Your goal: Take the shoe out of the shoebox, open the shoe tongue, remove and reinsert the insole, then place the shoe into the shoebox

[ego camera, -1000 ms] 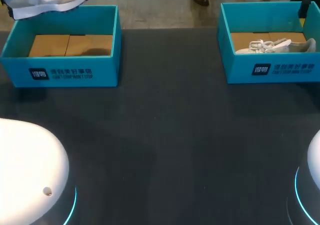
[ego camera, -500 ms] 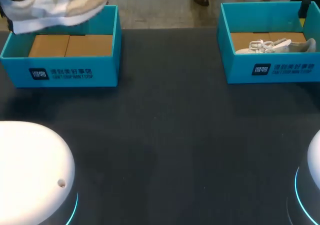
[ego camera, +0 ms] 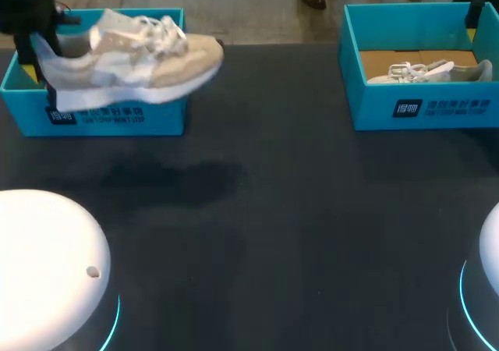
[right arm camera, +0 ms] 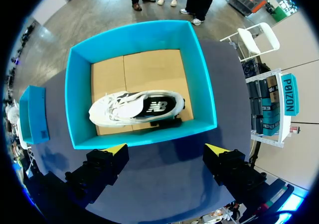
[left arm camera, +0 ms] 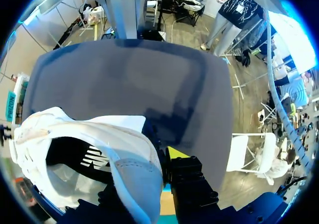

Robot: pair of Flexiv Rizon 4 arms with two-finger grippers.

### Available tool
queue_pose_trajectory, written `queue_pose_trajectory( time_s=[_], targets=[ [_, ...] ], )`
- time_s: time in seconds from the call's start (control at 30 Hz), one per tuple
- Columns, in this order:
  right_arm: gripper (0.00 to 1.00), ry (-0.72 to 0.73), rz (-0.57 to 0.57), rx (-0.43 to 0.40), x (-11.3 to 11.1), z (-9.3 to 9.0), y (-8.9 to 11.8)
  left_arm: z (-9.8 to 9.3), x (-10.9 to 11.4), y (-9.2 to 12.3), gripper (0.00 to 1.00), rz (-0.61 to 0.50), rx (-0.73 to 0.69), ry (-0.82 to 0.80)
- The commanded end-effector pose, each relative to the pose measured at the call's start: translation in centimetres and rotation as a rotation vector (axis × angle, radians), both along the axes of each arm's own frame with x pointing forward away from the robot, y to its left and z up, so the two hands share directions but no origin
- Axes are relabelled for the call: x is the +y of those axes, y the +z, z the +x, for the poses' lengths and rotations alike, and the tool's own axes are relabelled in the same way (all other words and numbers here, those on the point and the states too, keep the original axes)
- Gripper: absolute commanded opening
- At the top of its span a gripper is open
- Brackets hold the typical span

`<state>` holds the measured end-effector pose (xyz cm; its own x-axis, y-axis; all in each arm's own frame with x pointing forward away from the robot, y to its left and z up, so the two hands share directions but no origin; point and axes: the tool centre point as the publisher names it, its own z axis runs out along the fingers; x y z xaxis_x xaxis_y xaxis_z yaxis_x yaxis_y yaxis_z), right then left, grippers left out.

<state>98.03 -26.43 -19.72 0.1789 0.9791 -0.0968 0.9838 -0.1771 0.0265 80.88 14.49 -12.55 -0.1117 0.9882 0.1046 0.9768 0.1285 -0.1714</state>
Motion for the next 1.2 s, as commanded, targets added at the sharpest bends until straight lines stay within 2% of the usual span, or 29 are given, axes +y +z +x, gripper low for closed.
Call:
queue_pose_trajectory(
  time_s=[0.03,0.3,0.73,1.2],
  targets=[
    [1.0,-0.001,-0.002,-0.002,0.0,-0.1,0.0,-4.6,-2.1,-0.2,0.0,0.054,-0.4,-0.058],
    [1.0,-0.001,-0.002,-0.002,0.0,-0.1,0.0,-6.5,-4.8,-2.1,0.0,0.057,-0.406,-0.091],
    [1.0,-0.001,-0.002,-0.002,0.0,-0.1,0.0,-9.1,-10.5,-5.8,0.0,0.03,-0.377,-0.154],
    [1.0,-0.001,-0.002,-0.002,0.0,-0.1,0.0,-11.7,-15.7,-11.3,0.0,0.034,-0.346,-0.172]
  ],
)
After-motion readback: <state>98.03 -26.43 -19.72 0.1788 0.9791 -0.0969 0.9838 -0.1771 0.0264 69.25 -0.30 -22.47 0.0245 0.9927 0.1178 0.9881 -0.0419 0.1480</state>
